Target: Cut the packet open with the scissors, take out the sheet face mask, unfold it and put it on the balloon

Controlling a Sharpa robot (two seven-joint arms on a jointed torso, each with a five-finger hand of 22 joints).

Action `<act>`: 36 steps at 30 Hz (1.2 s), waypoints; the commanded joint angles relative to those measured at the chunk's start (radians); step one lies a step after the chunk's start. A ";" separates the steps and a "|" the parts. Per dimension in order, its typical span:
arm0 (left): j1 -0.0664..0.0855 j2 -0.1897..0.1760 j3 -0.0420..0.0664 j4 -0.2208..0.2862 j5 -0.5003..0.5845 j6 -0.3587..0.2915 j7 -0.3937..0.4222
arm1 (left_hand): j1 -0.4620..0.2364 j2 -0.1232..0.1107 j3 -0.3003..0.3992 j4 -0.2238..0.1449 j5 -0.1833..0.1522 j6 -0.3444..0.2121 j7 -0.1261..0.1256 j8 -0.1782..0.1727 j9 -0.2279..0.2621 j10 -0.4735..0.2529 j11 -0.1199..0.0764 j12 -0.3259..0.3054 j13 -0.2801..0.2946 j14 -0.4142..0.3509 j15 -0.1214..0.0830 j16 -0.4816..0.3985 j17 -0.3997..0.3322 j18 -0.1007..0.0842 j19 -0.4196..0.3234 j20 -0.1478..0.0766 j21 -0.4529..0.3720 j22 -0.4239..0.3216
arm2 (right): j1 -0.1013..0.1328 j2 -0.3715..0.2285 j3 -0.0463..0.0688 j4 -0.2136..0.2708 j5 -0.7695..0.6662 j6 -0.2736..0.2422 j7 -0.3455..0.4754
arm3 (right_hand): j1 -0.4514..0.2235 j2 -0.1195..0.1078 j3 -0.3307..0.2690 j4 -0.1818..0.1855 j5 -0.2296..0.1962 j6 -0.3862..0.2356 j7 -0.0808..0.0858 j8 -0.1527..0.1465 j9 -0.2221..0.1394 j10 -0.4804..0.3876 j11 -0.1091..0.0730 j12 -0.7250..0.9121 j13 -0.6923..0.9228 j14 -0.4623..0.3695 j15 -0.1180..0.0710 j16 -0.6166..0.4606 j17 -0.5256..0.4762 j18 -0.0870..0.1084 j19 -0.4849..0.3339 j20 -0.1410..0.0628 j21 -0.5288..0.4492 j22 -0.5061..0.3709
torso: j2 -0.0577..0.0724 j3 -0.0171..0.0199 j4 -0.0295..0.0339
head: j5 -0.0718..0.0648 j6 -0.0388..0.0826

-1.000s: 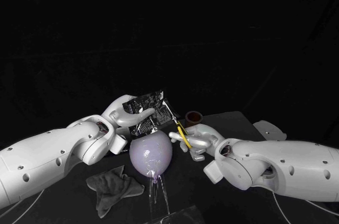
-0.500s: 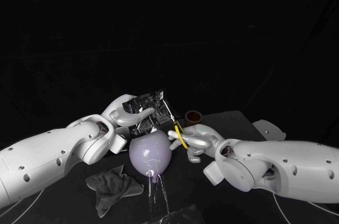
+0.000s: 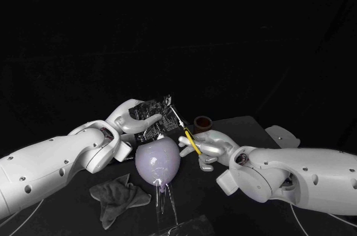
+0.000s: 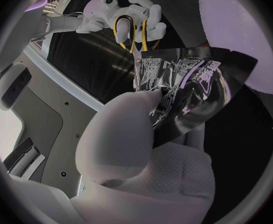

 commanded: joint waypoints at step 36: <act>0.000 0.002 0.000 0.015 0.050 -0.082 -0.003 | 0.001 0.003 0.005 -0.011 0.004 0.008 -0.002 0.003 0.042 0.005 -0.001 -0.004 0.000 0.001 -0.006 -0.001 0.002 0.010 0.006 -0.003 0.007 -0.001 | -0.001 -0.001 0.002 0.025 0.013 -0.039 0.050 | -0.007 -0.014 -0.023 0.001 -0.003 -0.026 0.017 -0.008 -0.028 -0.028 0.015 -0.036 -0.089 0.026 0.015 -0.020 -0.053 0.014 -0.037 0.014 -0.066 -0.023 | 0.001 -0.0015 0.0011 | -0.003 0.014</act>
